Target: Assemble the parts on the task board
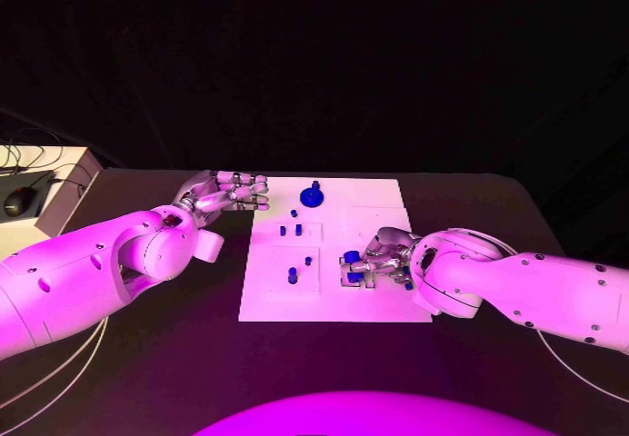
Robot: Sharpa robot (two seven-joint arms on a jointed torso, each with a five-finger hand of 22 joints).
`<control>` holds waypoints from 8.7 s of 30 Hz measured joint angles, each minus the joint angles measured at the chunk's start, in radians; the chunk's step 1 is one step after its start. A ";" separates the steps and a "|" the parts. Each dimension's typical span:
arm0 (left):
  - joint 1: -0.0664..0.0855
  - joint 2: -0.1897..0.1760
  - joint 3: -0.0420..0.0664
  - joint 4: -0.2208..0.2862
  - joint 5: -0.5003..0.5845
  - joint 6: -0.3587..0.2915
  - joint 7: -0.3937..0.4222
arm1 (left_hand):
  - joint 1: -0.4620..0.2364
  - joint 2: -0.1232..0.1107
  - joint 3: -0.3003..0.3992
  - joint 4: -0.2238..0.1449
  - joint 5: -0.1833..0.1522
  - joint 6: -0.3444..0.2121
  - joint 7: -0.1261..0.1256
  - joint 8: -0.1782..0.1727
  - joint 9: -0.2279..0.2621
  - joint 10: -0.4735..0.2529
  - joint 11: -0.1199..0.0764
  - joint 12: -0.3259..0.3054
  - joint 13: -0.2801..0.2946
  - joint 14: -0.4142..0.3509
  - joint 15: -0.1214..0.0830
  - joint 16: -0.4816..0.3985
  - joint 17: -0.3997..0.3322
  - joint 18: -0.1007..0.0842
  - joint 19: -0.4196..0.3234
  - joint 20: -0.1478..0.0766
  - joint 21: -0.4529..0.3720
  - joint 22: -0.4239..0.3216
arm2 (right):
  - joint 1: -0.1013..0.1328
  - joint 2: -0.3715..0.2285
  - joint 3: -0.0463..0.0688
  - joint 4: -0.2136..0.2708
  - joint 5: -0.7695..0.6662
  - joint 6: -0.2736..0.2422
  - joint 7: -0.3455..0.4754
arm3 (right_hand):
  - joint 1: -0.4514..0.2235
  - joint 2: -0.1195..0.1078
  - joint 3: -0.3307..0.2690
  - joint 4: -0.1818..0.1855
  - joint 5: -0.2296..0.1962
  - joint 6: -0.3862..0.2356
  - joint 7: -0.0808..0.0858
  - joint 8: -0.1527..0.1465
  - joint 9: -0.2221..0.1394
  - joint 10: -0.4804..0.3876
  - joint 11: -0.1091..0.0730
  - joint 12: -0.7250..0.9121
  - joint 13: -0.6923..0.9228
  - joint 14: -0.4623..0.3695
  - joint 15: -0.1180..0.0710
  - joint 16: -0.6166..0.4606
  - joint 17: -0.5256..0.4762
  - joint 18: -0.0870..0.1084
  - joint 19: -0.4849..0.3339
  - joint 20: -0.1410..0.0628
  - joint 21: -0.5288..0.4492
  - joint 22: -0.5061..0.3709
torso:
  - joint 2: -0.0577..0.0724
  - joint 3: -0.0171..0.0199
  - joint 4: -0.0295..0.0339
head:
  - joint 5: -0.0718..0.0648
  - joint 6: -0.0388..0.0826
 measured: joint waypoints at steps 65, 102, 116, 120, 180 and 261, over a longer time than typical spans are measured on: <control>0.000 -0.006 0.000 0.001 -0.001 0.005 -0.010 | 0.000 0.000 -0.012 -0.004 0.000 0.000 0.000 0.000 0.000 -0.004 0.003 0.000 0.000 -0.004 0.004 0.000 0.000 0.000 0.000 0.000 0.000 -0.003 | -0.009 0.027 -0.003 -0.041 -0.046 0.025 -0.007 | -0.047 -0.145 0.120 0.162 -0.404 0.003 0.005 -0.013 -0.010 -0.003 0.001 -0.010 -0.011 0.000 0.000 0.000 0.000 0.000 0.000 0.000 -0.001 0.000 | 0.000 0.0009 0.0007 | 0.010 -0.015; 0.000 -0.006 0.000 0.001 -0.002 0.005 -0.014 | 0.000 0.000 -0.015 -0.001 0.000 0.000 0.000 0.000 0.000 -0.003 0.003 0.000 0.000 -0.007 0.007 0.000 0.000 0.000 0.000 0.000 0.000 -0.005 | -0.015 0.003 -0.003 -0.010 -0.047 -0.044 -0.002 | -0.072 -0.145 0.118 0.183 -0.412 0.002 0.005 -0.013 -0.009 -0.003 0.001 -0.010 -0.013 0.000 0.000 0.000 0.005 0.000 0.000 0.000 0.011 0.000 | 0.000 0.0010 0.0001 | 0.016 -0.013; 0.000 -0.005 0.000 0.000 -0.002 0.005 -0.014 | 0.000 0.000 -0.015 -0.001 0.000 0.000 0.000 0.000 0.000 -0.004 0.003 0.000 0.000 -0.007 0.007 0.000 0.000 0.000 0.000 0.000 0.000 -0.005 | 0.010 -0.113 0.009 0.030 0.012 -0.093 0.089 | -0.027 -0.038 0.027 0.063 -0.334 0.002 0.005 -0.013 -0.011 -0.007 0.004 -0.016 -0.016 0.000 0.000 -0.012 -0.008 0.000 0.000 0.000 0.003 0.000 | -0.001 0.0024 -0.0018 | 0.009 -0.003; 0.000 -0.004 0.000 -0.002 -0.003 0.005 -0.013 | 0.000 0.000 -0.015 -0.001 0.000 0.000 0.000 0.000 0.000 -0.003 0.003 0.000 0.000 -0.007 0.007 0.000 0.000 0.000 0.000 0.000 0.000 -0.005 | 0.025 -0.159 0.010 0.035 0.040 -0.080 0.109 | -0.024 -0.019 0.019 0.025 -0.320 0.002 0.005 -0.013 -0.012 -0.007 0.004 -0.016 -0.015 0.000 0.000 -0.012 -0.006 0.000 0.000 0.000 0.003 0.000 | -0.001 0.0025 -0.0019 | 0.005 0.001; -0.003 -0.006 0.000 0.000 -0.002 0.004 0.001 | 0.000 0.000 -0.018 0.001 0.000 0.000 0.000 0.000 0.000 -0.004 0.003 0.000 0.000 -0.007 0.007 0.000 0.000 0.000 0.000 0.000 0.000 -0.006 | -0.042 -0.169 0.005 -0.032 -0.184 0.090 0.018 | 0.050 0.020 0.035 -0.060 -0.084 0.028 0.001 -0.018 -0.011 -0.002 0.002 -0.011 -0.006 0.000 0.000 -0.006 0.021 0.000 0.000 0.000 0.038 0.000 | -0.001 0.0018 -0.0019 | -0.041 -0.014; -0.004 -0.010 0.000 0.002 -0.002 0.004 -0.008 | 0.004 0.004 -0.009 0.010 0.000 0.000 0.000 0.000 0.000 -0.003 0.003 0.000 0.000 -0.007 0.007 0.000 0.000 0.000 -0.004 0.004 0.000 -0.006 | -0.028 -0.056 0.003 -0.026 -0.008 0.049 0.107 | 0.027 -0.049 0.360 -0.073 -0.031 -0.033 0.008 -0.012 0.017 -0.019 0.001 -0.034 -0.017 0.001 0.001 -0.014 0.022 -0.007 0.000 0.000 0.038 0.000 | -0.001 0.0016 -0.0016 | -0.013 -0.023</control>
